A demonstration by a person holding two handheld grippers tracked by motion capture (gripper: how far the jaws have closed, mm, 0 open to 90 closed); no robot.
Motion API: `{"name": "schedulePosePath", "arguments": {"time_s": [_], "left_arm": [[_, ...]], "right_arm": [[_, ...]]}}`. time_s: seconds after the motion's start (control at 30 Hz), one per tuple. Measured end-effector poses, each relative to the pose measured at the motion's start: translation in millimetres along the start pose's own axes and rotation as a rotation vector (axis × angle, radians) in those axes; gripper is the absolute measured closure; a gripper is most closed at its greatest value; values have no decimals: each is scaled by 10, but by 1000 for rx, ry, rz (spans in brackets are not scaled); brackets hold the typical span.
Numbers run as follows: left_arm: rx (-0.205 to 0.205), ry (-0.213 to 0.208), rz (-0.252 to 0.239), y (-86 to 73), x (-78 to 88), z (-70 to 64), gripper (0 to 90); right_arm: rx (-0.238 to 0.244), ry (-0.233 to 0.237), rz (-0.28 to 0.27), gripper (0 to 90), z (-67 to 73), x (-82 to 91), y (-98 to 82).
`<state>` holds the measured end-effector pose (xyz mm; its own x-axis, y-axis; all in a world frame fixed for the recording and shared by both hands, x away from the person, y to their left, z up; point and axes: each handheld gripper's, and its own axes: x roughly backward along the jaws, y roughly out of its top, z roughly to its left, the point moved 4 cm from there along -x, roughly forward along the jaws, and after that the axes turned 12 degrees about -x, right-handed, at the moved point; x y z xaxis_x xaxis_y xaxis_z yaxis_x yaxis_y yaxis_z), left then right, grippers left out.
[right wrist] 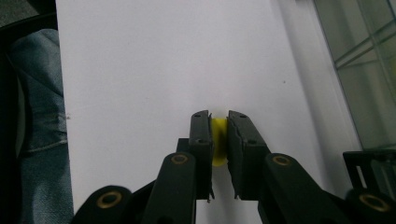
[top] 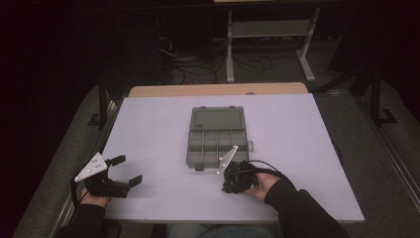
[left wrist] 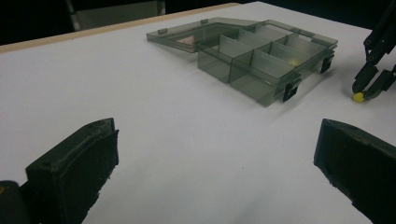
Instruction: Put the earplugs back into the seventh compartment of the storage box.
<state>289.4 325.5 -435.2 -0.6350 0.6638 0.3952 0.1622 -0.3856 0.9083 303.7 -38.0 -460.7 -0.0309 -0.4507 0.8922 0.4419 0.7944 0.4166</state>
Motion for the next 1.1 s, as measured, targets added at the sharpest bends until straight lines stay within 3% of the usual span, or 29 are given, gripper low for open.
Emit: {"name": "schedulePosePath", "arguments": {"time_s": [0.6, 1.1], "left_arm": [[3, -4, 1, -3, -1, 0, 0], [3, 0, -2, -1, 2, 4, 0]], "right_arm": [[14, 11, -33, 798, 38, 180, 63], [16, -14, -76, 798, 3, 518, 168]]}}
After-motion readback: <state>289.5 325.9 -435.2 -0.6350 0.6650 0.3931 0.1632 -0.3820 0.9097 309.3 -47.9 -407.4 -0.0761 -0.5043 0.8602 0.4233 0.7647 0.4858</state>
